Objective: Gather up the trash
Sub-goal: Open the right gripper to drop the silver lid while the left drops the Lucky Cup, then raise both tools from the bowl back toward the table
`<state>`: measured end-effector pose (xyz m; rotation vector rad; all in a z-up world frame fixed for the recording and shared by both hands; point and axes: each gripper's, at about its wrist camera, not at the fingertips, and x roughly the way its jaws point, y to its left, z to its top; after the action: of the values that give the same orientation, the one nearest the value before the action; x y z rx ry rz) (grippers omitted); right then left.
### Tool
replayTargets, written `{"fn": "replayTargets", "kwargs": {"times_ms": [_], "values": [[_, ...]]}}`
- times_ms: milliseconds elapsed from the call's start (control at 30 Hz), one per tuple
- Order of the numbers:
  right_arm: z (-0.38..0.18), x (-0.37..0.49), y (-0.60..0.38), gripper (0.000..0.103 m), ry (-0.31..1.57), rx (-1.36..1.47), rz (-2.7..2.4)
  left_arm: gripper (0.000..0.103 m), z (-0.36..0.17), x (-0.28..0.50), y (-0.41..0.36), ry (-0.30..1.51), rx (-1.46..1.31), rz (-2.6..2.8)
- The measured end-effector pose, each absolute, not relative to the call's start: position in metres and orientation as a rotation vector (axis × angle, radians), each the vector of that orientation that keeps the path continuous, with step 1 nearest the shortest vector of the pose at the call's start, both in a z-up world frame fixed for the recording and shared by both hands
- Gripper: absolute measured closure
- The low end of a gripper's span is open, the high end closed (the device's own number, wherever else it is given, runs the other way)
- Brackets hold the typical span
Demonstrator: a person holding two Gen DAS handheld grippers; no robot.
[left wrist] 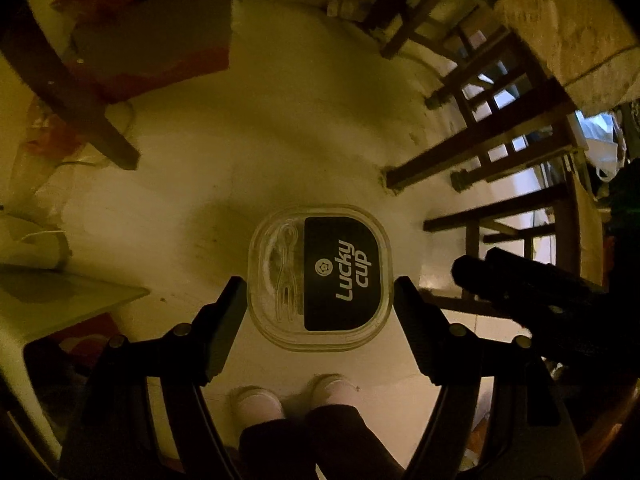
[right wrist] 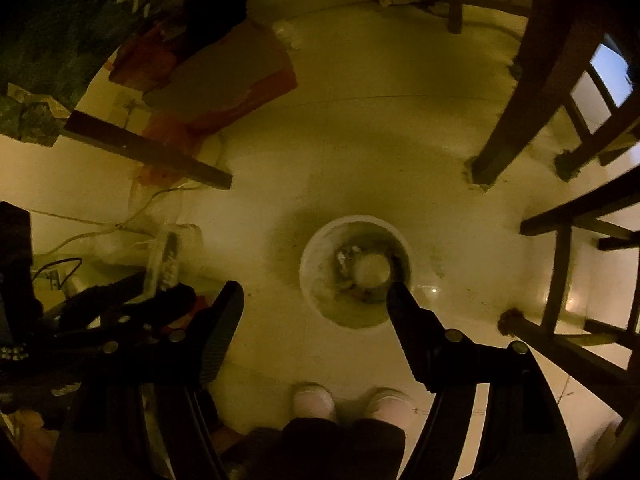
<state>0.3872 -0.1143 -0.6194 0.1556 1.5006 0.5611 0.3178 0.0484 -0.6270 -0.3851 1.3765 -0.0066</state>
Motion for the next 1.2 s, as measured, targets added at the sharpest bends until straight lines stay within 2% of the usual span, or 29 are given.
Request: {"fn": "replayTargets", "kwargs": {"times_ms": [333,533,833,1200], "values": [[-0.605,0.389,-0.142,0.032,1.489,0.145,0.484,0.029,-0.641,0.329,0.017,1.413,-0.388,-0.034],[-0.579,0.389,-0.15,0.032,1.463,0.147,0.478,0.029,-0.62,0.329,0.015,1.407,-0.353,-0.033],[-0.511,0.385,-0.152,0.032,1.412,0.124,0.473,0.029,-0.524,0.321,0.02,1.318,-0.297,-0.023],[-0.379,0.374,-0.155,0.032,1.296,0.133,0.461,0.029,-0.343,0.297,0.037,1.108,-0.261,-0.005]]}}
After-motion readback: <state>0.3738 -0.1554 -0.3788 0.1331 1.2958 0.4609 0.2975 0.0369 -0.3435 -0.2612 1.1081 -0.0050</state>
